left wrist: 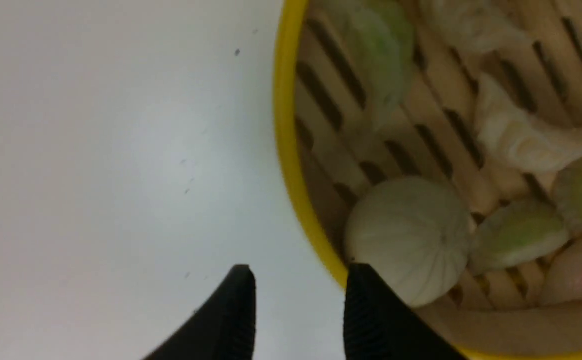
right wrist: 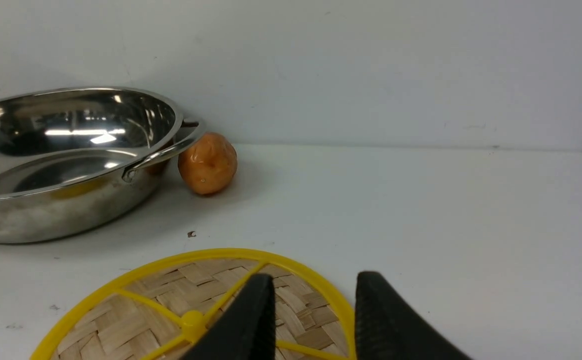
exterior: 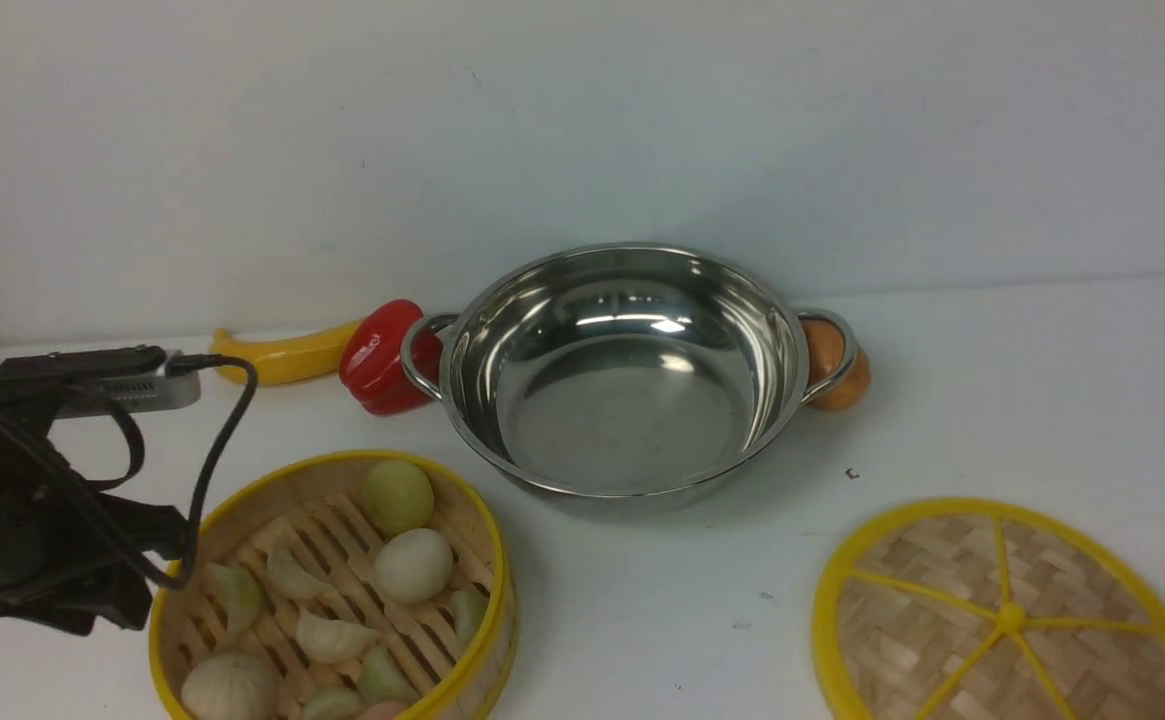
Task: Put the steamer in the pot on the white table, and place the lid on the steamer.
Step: 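Grasp the rim of the steamer basket holding the buns with the left gripper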
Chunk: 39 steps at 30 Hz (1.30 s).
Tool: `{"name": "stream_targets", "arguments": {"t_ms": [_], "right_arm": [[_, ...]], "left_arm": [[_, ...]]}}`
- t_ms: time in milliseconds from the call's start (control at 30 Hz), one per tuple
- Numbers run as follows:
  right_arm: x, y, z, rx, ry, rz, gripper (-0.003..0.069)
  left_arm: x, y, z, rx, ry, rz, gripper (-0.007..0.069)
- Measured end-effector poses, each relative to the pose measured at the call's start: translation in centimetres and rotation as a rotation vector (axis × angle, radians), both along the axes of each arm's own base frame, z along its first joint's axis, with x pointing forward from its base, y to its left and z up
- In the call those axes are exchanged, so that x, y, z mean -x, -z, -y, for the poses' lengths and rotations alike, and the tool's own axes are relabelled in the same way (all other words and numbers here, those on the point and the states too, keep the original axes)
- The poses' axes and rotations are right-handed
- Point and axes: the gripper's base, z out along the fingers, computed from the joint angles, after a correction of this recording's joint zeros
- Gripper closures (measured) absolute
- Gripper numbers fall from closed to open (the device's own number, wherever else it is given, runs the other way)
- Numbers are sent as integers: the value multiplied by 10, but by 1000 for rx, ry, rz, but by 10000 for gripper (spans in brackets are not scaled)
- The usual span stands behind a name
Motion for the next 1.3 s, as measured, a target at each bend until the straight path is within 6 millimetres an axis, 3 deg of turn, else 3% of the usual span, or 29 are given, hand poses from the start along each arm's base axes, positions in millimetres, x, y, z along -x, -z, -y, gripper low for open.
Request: {"name": "stream_targets", "arguments": {"t_ms": [233, 600, 1067, 1300], "right_arm": [[0, 0, 0, 0, 0, 0, 414], [0, 0, 0, 0, 0, 0, 414], [0, 0, 0, 0, 0, 0, 414], [0, 0, 0, 0, 0, 0, 414]], "left_arm": [[-11, 10, 0, 13, 4, 31, 372], [-17, 19, -1, 13, 2, 38, 225], [-31, 57, -3, 20, -12, -41, 315], [-36, 65, -4, 16, -17, -35, 325]]}}
